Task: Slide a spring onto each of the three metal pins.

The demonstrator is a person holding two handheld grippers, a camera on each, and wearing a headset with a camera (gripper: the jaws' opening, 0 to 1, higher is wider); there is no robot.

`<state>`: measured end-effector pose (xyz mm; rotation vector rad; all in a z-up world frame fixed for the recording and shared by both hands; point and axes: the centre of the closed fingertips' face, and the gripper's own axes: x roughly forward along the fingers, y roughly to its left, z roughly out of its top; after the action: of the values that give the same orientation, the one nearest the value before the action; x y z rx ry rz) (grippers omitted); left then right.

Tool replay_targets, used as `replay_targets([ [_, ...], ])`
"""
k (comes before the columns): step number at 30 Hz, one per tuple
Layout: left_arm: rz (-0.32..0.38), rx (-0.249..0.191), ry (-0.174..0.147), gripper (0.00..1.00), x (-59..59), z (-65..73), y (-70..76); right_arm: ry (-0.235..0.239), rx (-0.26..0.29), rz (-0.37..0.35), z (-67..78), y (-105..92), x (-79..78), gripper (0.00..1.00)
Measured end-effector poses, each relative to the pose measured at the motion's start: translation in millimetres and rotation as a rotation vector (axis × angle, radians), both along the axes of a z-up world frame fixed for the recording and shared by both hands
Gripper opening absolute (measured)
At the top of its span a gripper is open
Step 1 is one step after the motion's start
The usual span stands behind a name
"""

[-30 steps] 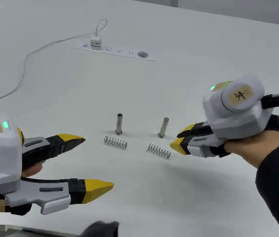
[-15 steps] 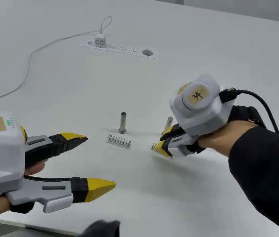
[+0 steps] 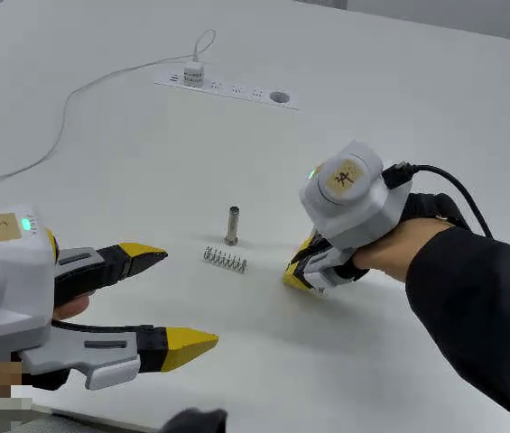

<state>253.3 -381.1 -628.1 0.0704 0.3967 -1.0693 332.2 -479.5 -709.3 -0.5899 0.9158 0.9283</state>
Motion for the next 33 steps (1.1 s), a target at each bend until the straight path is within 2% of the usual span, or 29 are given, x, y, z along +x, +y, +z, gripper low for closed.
replay_targets([
  [8, 0.0, 0.006, -0.001, 0.68, 0.1, -0.7, 0.5, 0.007, 0.002, -0.011, -0.6, -0.8, 0.4, 0.12],
  [21, -0.004, 0.01, -0.003, 0.68, -0.2, -1.1, -0.3, -0.044, 0.061, -0.06, 24.7, -5.8, 0.5, 0.12],
  [33, -0.009, 0.012, -0.007, 0.68, -0.4, -0.6, -0.7, -0.081, 0.097, -0.102, 37.4, -13.2, -1.1, 0.12],
])
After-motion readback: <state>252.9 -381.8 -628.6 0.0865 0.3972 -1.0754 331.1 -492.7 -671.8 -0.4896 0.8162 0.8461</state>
